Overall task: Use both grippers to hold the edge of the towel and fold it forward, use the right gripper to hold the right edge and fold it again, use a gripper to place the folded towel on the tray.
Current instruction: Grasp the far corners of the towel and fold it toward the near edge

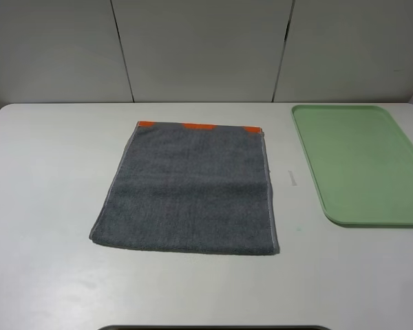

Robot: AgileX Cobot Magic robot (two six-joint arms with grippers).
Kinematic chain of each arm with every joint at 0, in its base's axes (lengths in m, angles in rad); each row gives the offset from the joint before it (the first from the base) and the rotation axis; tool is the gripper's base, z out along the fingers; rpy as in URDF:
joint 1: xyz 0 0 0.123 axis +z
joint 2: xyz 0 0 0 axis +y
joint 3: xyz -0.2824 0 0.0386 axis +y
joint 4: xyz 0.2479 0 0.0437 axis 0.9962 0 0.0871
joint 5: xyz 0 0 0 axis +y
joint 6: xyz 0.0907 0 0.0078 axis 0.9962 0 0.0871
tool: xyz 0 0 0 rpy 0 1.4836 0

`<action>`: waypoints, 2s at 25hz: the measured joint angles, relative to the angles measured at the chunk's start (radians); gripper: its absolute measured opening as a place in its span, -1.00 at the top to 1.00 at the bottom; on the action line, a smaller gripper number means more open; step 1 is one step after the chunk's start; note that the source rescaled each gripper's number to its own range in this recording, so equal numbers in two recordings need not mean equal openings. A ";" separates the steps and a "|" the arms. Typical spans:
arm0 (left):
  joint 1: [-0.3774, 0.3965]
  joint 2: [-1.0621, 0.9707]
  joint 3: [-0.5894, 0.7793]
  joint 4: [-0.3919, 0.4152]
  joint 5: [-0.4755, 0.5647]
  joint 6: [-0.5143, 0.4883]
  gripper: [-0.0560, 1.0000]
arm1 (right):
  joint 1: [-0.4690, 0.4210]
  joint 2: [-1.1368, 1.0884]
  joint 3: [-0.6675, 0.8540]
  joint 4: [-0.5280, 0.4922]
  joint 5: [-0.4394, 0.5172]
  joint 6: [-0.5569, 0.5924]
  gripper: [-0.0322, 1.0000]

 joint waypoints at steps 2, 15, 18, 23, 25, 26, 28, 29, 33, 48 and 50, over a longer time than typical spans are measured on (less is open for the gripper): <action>0.000 0.000 0.000 0.000 0.000 0.000 -1.00 | 0.000 0.000 0.000 0.000 0.000 0.000 -1.00; 0.000 0.000 0.000 0.000 0.000 0.000 -1.00 | 0.000 0.000 0.000 0.000 0.000 0.000 -1.00; 0.000 0.000 0.000 0.000 0.000 0.000 -1.00 | 0.000 0.000 0.000 0.000 0.000 0.000 -1.00; 0.000 0.000 0.000 0.000 0.000 0.000 -1.00 | 0.000 0.000 0.000 0.000 0.000 0.000 -1.00; 0.000 0.000 0.000 0.000 0.000 0.000 -1.00 | 0.000 0.000 0.000 0.000 0.000 0.000 -1.00; 0.000 0.000 0.000 0.000 0.000 0.000 -1.00 | 0.000 0.000 0.000 0.000 0.000 0.000 -1.00; 0.000 0.000 0.000 0.000 0.000 0.000 -1.00 | 0.000 0.000 0.000 0.000 0.000 0.000 -1.00; 0.000 0.000 0.000 0.000 0.000 0.000 -1.00 | 0.000 0.000 0.000 0.000 0.000 0.000 -1.00; 0.000 0.000 0.000 0.000 0.000 0.000 -1.00 | 0.000 0.000 0.000 0.000 0.000 0.000 -1.00; 0.000 0.000 0.000 -0.076 0.000 0.000 -1.00 | 0.000 0.000 0.000 0.000 0.000 0.000 -1.00; 0.000 0.003 0.000 -0.076 0.000 0.000 -1.00 | 0.000 0.000 0.000 0.000 0.000 0.000 -1.00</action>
